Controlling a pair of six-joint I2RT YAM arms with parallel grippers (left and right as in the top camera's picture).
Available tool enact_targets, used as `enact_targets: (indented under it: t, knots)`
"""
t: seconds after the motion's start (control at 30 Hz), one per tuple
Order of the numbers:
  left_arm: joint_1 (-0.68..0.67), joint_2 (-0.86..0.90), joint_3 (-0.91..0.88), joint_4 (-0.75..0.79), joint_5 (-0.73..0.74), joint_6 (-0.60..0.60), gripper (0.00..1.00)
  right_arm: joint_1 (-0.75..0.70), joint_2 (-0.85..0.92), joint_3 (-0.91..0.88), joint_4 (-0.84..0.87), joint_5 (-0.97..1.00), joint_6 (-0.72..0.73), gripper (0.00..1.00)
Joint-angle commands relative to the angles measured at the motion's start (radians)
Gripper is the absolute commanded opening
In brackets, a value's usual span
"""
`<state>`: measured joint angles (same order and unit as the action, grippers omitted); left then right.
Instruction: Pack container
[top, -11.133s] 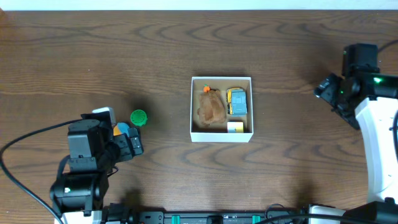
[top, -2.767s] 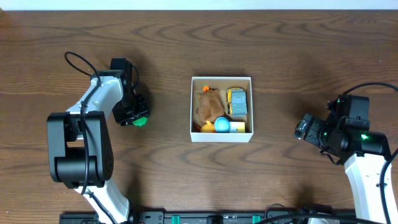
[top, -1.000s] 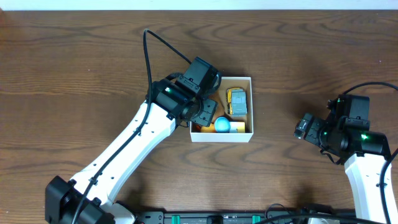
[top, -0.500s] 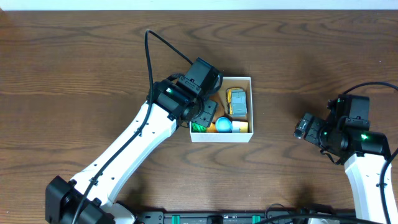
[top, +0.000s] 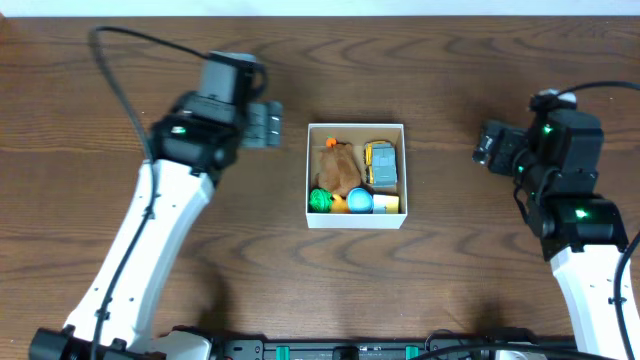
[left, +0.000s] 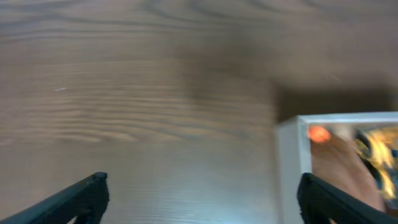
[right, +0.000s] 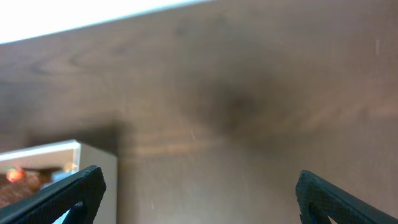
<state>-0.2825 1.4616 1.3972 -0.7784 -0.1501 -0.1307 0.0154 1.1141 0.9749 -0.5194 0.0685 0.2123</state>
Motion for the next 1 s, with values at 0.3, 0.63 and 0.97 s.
enact_targets:
  t: [0.3,0.63,0.97]
  knots:
    - [0.134,-0.01,-0.005,-0.024,-0.027,0.058,0.98,0.063,0.055,0.01,0.028,0.178,-0.114,0.99]
    - [0.134,-0.277,-0.131,0.005,0.082,0.054,0.98,0.064,-0.211,-0.005,-0.168,0.129,0.001,0.99]
    - [0.134,-0.88,-0.597,0.017,0.09,-0.088,0.98,0.064,-0.637,-0.268,-0.25,0.148,0.135,0.99]
